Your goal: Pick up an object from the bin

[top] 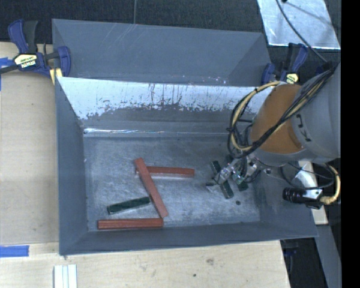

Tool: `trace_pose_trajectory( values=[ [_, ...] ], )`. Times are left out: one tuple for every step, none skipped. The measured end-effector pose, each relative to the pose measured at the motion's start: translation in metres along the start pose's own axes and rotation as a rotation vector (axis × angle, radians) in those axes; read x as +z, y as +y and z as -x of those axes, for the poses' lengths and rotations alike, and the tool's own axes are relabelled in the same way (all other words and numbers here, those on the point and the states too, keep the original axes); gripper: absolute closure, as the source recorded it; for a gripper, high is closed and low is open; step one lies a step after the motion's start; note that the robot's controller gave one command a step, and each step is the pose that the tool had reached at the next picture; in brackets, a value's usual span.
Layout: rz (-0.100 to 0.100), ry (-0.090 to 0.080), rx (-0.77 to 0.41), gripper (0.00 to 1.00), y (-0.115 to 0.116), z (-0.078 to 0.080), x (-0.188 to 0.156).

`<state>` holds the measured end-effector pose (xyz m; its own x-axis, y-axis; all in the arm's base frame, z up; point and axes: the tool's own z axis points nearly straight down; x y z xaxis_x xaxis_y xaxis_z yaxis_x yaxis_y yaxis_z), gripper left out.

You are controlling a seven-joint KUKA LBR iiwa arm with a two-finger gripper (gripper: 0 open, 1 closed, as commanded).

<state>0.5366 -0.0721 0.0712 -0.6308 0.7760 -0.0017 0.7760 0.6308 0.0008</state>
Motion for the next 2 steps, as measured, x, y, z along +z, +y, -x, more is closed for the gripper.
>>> trace_pose_trajectory(
  values=[
    [0.002, -0.004, 0.001, 1.00, 0.001, 0.002, -0.002],
    [0.004, -0.005, -0.002, 1.00, 0.001, 0.004, -0.059]
  ],
)
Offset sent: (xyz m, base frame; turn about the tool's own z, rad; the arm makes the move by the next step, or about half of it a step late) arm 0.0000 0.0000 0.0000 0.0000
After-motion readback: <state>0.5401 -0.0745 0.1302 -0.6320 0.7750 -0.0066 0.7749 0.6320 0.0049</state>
